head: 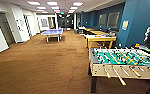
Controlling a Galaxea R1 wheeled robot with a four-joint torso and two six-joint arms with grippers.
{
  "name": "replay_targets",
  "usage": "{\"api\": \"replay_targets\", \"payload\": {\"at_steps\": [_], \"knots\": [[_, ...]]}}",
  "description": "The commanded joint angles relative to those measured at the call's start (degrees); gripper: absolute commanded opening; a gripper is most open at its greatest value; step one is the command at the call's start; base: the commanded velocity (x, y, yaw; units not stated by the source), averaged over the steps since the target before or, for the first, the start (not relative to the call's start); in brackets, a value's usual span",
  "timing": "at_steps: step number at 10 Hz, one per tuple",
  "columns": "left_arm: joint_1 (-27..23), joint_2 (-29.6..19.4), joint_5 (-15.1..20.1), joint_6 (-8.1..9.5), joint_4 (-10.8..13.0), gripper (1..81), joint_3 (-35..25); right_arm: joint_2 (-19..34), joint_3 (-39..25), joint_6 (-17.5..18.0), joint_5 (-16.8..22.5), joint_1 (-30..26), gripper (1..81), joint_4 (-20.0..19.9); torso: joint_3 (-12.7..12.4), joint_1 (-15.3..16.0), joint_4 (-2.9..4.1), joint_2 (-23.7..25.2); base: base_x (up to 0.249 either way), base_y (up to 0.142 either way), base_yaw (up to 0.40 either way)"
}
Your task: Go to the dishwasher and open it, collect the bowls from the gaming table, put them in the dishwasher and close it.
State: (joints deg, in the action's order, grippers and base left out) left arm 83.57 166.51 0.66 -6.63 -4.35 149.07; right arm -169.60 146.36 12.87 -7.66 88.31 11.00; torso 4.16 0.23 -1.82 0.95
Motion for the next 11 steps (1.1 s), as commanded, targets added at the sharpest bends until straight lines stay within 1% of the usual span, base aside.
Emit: {"api": "replay_targets", "payload": {"at_steps": [1,2,11], "knots": [[-2.65,-0.56,3.38,0.04,-0.75,81.1,0.00,0.37,-0.56,-0.22,2.65,-2.12,81.1,0.87,0.00,0.00,0.00,0.00,0.133,0.070,0.000],[-2.58,-0.56,3.38,-0.05,-0.75,81.1,0.00,0.37,-0.56,-0.22,2.65,-2.21,81.1,0.87,0.00,0.02,0.00,0.00,0.131,0.061,0.000],[-2.31,-0.47,3.38,-0.05,-0.57,81.1,0.00,-0.15,-0.56,-0.21,2.65,-1.87,81.1,0.78,0.00,-0.02,0.00,0.00,0.125,0.000,0.000]]}}
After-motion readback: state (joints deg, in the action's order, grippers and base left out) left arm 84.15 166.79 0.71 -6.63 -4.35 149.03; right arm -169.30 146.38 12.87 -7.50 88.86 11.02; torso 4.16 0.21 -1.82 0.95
